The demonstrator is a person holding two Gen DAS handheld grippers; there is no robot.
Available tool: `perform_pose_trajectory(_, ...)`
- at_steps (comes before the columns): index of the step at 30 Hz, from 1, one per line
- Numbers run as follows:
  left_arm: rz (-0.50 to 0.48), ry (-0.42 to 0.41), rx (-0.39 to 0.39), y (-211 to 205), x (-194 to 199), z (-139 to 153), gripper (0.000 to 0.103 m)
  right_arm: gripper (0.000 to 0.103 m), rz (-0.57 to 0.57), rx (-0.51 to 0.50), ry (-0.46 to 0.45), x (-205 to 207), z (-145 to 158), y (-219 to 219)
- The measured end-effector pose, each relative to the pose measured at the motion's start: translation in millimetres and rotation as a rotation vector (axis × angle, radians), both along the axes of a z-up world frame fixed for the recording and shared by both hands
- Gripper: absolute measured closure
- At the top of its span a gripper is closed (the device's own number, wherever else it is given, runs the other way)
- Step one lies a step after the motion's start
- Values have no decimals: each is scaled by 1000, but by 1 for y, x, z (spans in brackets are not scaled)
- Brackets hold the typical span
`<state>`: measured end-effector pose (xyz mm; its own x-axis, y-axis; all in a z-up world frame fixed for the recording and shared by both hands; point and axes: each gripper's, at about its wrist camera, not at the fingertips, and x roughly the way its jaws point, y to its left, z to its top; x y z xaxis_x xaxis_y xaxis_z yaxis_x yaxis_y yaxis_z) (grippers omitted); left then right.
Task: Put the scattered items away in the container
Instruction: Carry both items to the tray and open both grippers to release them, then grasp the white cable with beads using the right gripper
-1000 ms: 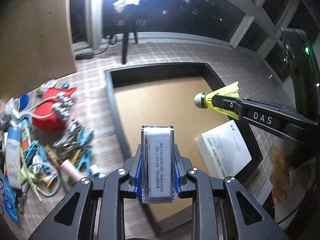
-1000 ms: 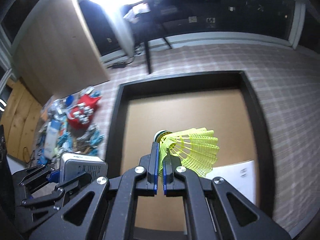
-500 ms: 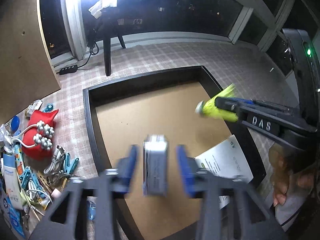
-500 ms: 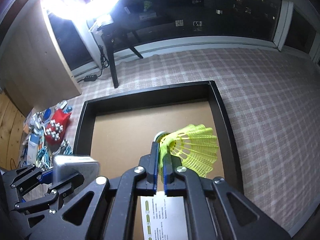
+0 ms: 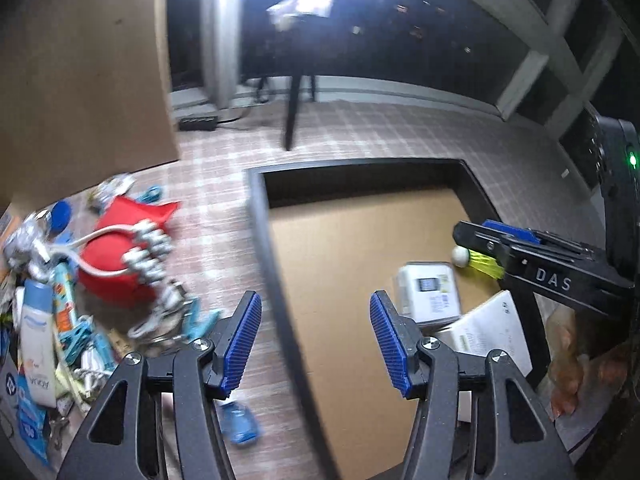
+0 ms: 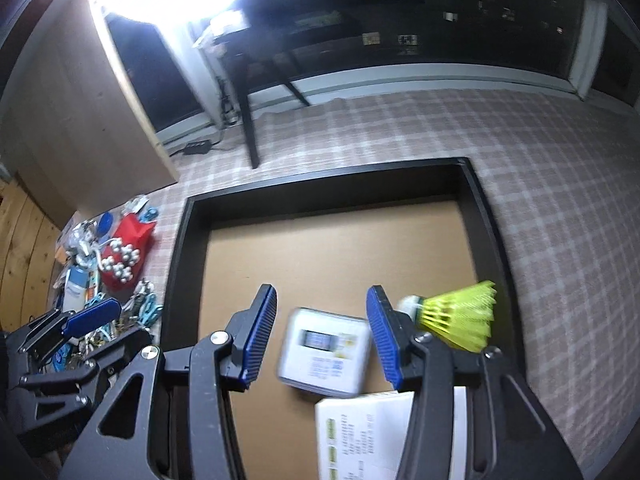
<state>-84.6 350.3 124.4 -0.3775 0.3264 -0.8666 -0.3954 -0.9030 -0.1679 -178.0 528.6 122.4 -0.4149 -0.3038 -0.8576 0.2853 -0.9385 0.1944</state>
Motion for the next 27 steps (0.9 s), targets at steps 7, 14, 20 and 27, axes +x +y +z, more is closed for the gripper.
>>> perform_pose_trajectory(7, 158, -31, 23, -72, -17, -7, 49, 57, 99, -27, -19, 1, -1, -45)
perform_pose_trajectory(14, 373, -108, 107, -155, -50, -20, 51, 57, 208, -78, -57, -2, 2, -104)
perform_pose_trajectory(20, 481, -179, 143, -194, -85, -39, 51, 57, 281, -140, -121, -7, -2, -169)
perform_pose_trajectory(27, 537, -266, 202, -201, -115, -63, 53, 57, 303, -165, -231, -23, -30, -231)
